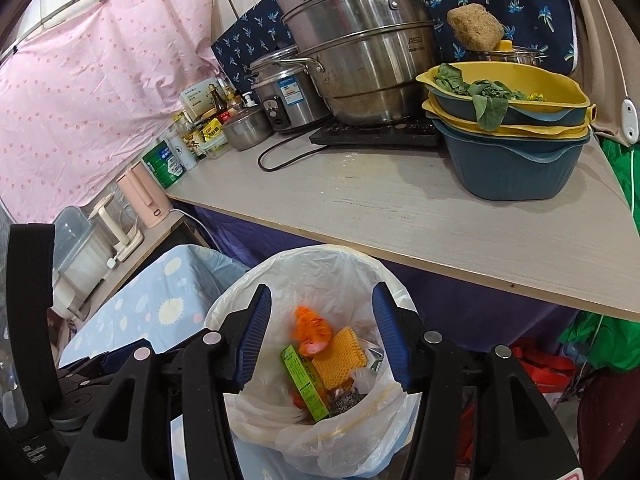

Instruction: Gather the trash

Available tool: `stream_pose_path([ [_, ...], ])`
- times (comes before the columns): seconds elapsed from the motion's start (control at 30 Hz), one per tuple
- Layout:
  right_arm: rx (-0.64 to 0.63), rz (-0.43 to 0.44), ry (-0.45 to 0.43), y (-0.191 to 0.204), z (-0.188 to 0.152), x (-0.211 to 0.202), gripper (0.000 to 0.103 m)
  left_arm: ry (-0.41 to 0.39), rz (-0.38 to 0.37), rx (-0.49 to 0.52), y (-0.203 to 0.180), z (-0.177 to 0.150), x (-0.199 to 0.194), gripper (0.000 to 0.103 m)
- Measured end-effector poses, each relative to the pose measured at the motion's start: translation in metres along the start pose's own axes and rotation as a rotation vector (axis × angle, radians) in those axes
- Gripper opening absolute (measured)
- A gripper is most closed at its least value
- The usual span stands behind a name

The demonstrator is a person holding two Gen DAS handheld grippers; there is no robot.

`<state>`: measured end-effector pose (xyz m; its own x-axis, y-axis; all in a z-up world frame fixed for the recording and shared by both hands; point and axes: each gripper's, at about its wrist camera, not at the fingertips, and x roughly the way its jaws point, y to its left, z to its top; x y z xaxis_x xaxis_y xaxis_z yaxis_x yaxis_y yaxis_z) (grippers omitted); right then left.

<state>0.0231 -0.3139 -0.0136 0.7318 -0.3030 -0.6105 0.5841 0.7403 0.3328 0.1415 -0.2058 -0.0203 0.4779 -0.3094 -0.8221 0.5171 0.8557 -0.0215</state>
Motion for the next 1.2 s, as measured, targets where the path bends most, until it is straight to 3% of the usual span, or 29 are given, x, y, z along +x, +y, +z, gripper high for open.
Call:
stream_pose_path([
  [0.67,-0.004,0.008,-0.02,0.004,-0.003,-0.019,0.053,-0.013,-0.004,-0.008,0.004,-0.005,-0.017,0.078],
  [1.2,-0.059,-0.008,0.0,0.01,-0.023,-0.042,0.069,-0.022,0.039,-0.053,0.032,-0.032,-0.039,0.092],
])
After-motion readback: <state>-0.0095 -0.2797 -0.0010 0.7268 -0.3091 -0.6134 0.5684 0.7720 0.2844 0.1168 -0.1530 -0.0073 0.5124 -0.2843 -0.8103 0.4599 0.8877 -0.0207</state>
